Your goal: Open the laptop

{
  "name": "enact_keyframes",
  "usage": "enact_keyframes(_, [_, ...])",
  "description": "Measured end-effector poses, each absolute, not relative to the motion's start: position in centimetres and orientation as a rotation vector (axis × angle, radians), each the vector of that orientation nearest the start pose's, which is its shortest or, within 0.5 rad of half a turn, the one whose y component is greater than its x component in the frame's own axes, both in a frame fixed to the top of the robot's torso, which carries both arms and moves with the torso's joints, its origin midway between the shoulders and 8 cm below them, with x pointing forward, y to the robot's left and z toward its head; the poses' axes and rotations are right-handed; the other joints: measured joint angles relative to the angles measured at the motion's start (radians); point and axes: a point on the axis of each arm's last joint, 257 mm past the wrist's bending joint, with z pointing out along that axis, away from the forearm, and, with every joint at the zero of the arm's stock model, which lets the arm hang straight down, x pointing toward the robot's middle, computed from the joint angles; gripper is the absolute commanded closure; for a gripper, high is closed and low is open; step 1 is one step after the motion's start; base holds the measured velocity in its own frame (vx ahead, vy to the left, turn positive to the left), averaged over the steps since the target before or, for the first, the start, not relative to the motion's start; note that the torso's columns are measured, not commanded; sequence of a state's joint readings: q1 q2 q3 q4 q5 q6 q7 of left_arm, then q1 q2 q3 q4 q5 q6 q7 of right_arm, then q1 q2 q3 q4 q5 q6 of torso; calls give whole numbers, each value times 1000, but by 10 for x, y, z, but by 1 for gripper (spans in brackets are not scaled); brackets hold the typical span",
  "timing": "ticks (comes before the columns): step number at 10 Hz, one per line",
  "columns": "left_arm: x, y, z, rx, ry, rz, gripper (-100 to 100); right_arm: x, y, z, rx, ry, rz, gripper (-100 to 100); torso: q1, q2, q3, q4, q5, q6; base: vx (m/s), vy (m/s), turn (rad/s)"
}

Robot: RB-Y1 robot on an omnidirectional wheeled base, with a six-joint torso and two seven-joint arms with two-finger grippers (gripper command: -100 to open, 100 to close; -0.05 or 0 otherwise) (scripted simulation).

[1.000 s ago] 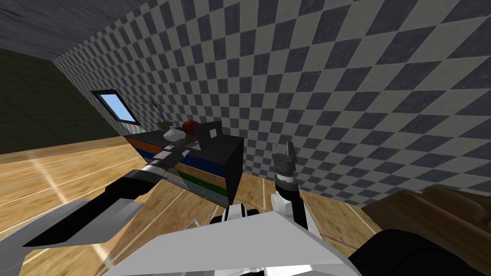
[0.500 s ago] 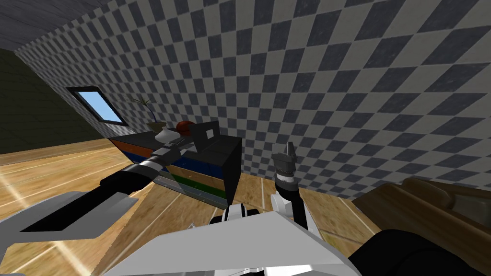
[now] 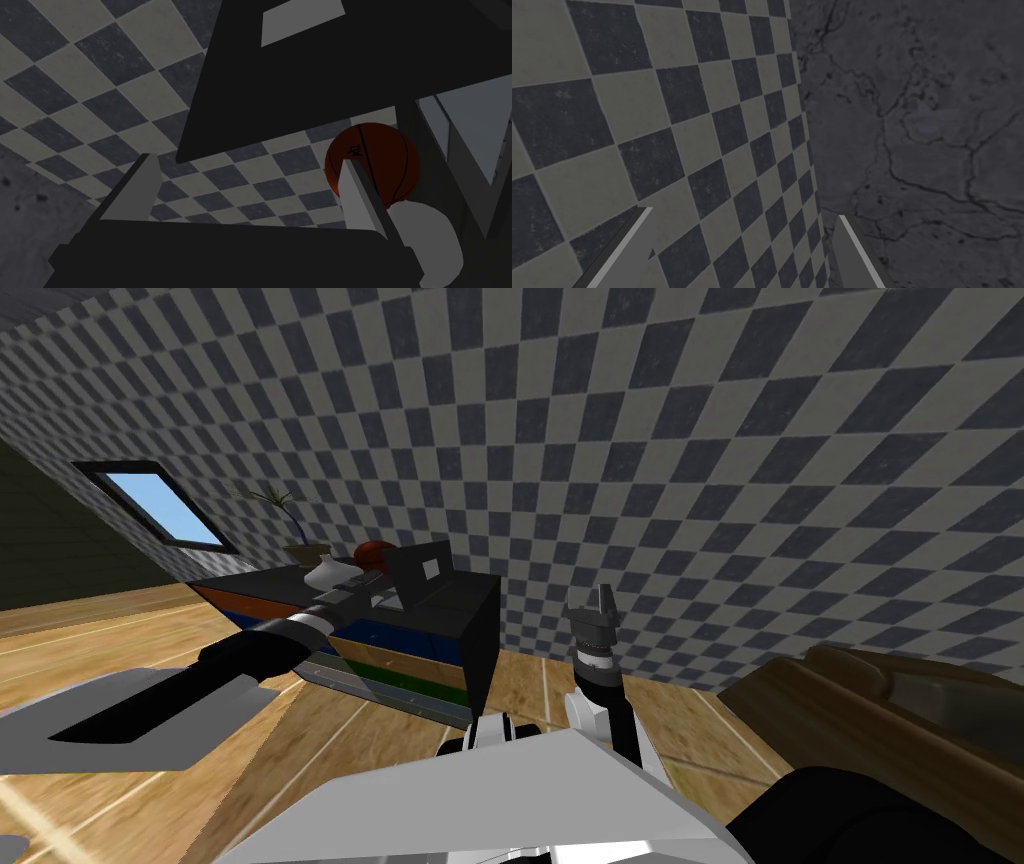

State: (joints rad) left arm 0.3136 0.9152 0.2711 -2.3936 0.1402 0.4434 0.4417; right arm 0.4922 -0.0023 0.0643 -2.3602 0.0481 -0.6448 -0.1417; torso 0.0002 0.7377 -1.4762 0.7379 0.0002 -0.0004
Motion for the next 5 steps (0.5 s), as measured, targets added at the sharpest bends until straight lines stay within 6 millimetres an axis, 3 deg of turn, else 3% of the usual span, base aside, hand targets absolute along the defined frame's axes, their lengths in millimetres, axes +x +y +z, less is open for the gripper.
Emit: enact_keyframes(5, [453, 368, 43, -818, 1358, -869, -100, 301, -244, 84, 488, 452, 1524, 0, 0, 0, 0, 0, 0, 0, 17, 15, -89])
